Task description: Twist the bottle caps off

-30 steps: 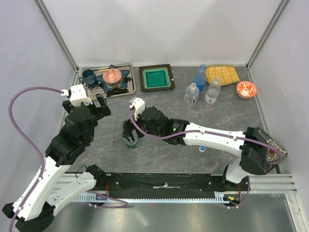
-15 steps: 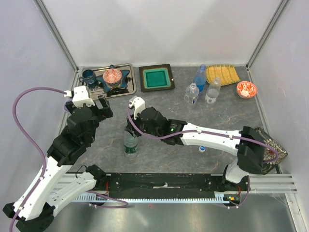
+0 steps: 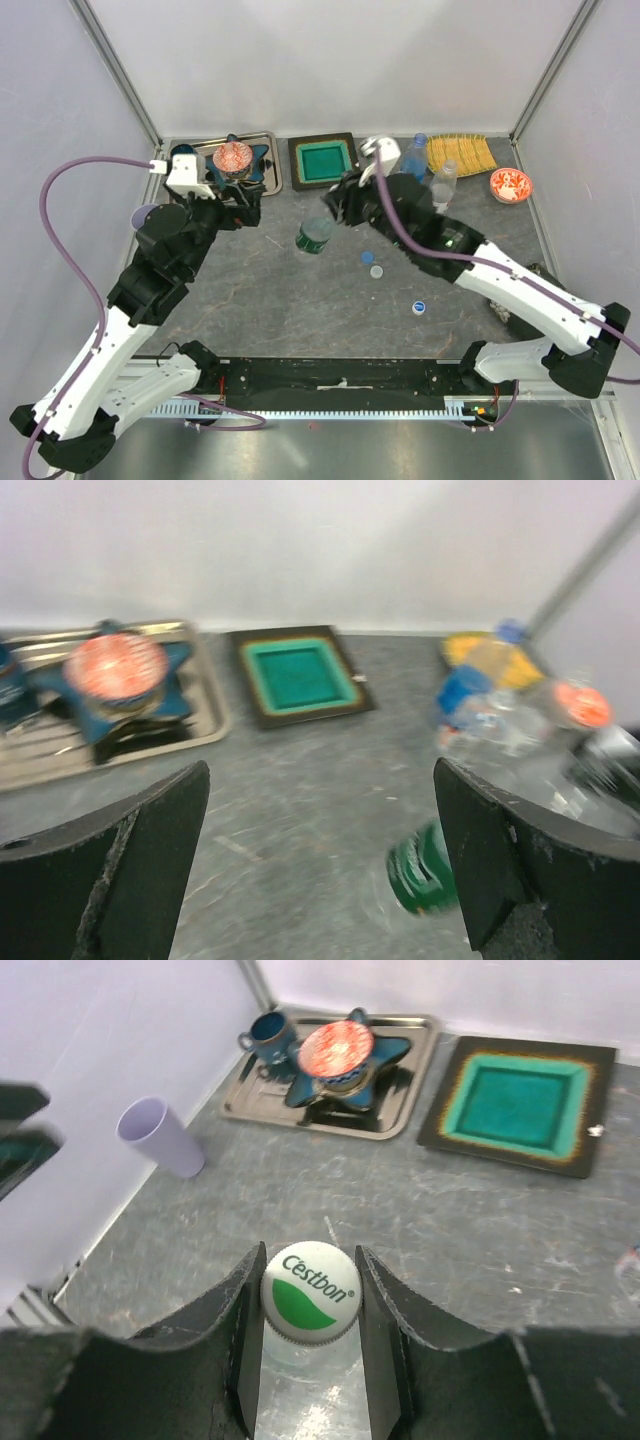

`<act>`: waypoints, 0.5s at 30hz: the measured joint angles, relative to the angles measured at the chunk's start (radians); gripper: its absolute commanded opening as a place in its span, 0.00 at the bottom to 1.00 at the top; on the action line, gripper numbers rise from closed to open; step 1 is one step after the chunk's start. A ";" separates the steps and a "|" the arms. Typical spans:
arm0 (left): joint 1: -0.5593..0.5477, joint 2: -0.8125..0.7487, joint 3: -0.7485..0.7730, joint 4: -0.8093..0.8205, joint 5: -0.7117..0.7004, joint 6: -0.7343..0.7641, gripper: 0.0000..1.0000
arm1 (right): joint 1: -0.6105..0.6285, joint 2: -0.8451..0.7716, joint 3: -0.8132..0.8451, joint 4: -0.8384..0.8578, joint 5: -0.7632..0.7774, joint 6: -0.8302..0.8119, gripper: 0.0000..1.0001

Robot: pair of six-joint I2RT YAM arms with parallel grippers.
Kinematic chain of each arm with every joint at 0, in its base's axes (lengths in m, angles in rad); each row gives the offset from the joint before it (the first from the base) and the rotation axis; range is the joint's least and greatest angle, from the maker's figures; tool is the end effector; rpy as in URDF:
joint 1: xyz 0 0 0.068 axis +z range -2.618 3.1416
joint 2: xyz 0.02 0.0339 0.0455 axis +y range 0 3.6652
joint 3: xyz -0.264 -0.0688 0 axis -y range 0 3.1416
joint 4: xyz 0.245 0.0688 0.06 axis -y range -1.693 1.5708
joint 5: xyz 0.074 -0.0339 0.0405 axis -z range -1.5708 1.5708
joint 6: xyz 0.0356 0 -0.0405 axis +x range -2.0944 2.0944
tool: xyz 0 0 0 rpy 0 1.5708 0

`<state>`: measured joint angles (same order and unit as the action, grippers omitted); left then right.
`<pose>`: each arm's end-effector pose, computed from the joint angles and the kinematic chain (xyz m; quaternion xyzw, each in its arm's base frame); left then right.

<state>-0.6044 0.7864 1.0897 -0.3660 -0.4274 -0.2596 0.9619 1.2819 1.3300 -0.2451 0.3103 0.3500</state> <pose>0.1364 -0.0763 0.4241 -0.0208 0.7267 -0.1397 0.6723 0.1762 0.2337 0.4172 -0.1367 0.7580 0.2874 0.5694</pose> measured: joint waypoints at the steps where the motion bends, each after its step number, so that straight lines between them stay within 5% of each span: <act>1: 0.003 0.010 0.005 0.027 0.066 0.000 1.00 | -0.041 -0.011 0.012 -0.016 -0.020 0.020 0.00; 7: 0.086 0.109 0.038 0.216 0.594 -0.055 1.00 | -0.285 -0.026 0.023 -0.101 -0.235 0.137 0.00; 15: 0.182 0.275 0.032 0.517 1.214 -0.238 1.00 | -0.328 -0.028 0.082 -0.141 -0.517 0.188 0.00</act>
<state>-0.4225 1.0618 1.1213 0.1513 0.7864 -0.4980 0.6334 1.2537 1.4120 -0.3862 -0.2066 0.5385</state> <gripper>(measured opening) 0.993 0.437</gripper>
